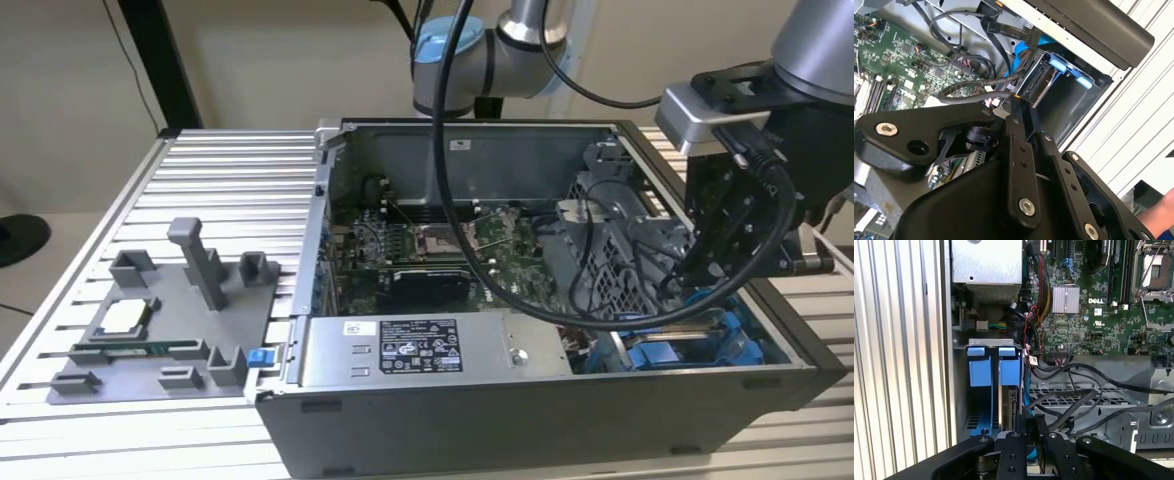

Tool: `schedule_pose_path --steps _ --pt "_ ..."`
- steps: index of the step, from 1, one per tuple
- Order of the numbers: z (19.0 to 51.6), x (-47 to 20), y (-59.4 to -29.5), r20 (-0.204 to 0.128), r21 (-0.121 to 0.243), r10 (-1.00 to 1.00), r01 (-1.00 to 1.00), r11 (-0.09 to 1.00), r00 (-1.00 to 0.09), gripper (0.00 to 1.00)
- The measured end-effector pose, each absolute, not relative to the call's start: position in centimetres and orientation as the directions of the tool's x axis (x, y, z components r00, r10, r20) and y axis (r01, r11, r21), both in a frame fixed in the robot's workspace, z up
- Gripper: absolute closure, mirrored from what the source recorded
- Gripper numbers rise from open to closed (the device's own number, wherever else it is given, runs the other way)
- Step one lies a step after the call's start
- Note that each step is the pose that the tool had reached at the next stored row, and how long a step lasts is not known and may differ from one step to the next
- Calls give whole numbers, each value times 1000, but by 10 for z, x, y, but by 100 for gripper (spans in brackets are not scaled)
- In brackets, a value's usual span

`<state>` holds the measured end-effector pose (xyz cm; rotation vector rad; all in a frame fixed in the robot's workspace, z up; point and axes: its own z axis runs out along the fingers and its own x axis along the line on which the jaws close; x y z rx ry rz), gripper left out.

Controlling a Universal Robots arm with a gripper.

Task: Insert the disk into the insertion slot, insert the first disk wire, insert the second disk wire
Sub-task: 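Insert the first disk wire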

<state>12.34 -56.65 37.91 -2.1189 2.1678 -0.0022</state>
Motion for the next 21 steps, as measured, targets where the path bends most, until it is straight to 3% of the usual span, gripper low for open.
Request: schedule_pose_path --steps 12,21 --pt "373 129 -580 -92 -67 -996 -997 27 -21 100" --pt "368 146 -583 -109 -1 -994 -1000 27 -27 100"
